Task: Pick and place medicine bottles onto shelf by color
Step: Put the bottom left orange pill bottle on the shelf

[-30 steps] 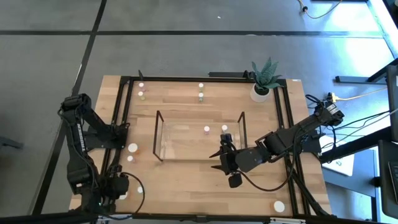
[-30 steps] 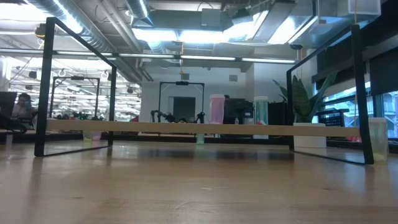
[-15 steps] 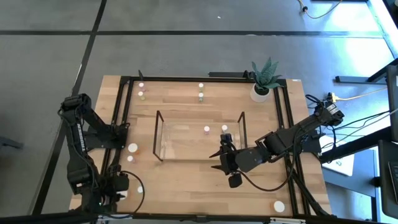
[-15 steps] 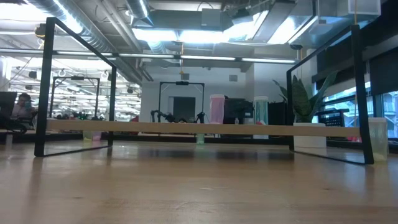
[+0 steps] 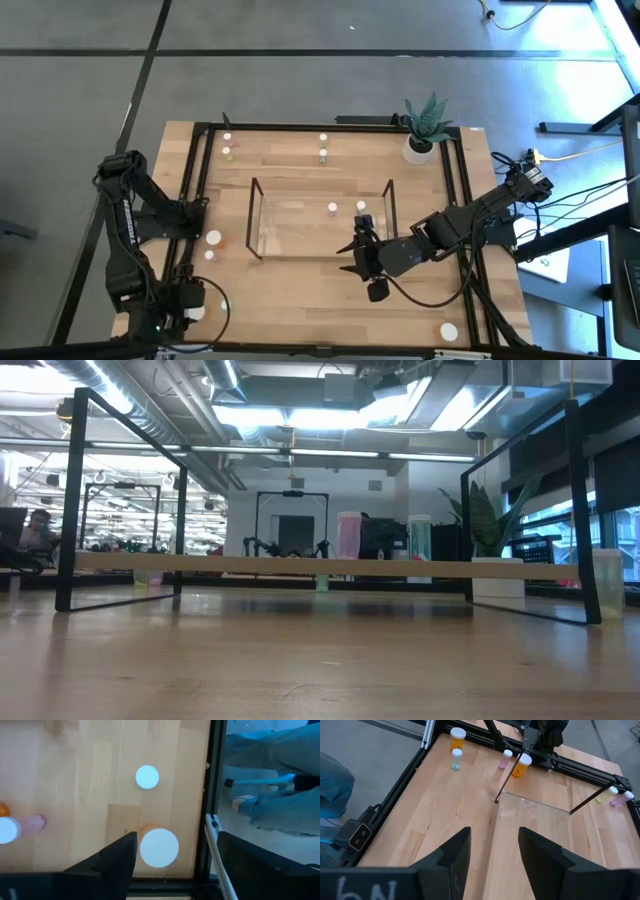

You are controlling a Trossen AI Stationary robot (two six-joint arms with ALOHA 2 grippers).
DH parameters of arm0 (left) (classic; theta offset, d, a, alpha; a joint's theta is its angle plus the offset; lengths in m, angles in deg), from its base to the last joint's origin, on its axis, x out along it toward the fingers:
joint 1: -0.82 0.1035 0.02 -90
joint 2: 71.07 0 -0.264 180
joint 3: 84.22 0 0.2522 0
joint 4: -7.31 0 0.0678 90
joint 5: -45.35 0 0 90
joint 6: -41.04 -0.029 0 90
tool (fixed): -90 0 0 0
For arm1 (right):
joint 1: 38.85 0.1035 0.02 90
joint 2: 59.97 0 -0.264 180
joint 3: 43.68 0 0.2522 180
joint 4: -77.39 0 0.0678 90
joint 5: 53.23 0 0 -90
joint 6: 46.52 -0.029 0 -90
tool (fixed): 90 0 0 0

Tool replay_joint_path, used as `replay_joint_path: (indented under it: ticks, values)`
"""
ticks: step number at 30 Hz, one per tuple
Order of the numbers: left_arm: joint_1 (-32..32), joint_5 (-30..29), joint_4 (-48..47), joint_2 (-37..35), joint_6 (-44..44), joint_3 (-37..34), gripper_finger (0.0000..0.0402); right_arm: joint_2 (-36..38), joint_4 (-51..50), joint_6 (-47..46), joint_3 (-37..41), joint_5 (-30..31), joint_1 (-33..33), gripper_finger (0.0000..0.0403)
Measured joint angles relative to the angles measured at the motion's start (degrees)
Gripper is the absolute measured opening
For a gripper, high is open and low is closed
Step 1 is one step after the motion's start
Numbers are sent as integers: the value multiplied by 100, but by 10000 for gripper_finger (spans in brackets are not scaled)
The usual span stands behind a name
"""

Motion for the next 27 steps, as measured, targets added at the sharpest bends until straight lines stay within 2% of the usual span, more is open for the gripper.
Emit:
replay_joint_path:
  ticks: [13,27]
  values:
    - [-49,69,296,14,-50,-452,374,0,0,0,2,2,0,168]
    - [-49,246,955,19,194,-1148,386,0,2,0,2,1,-1,168]
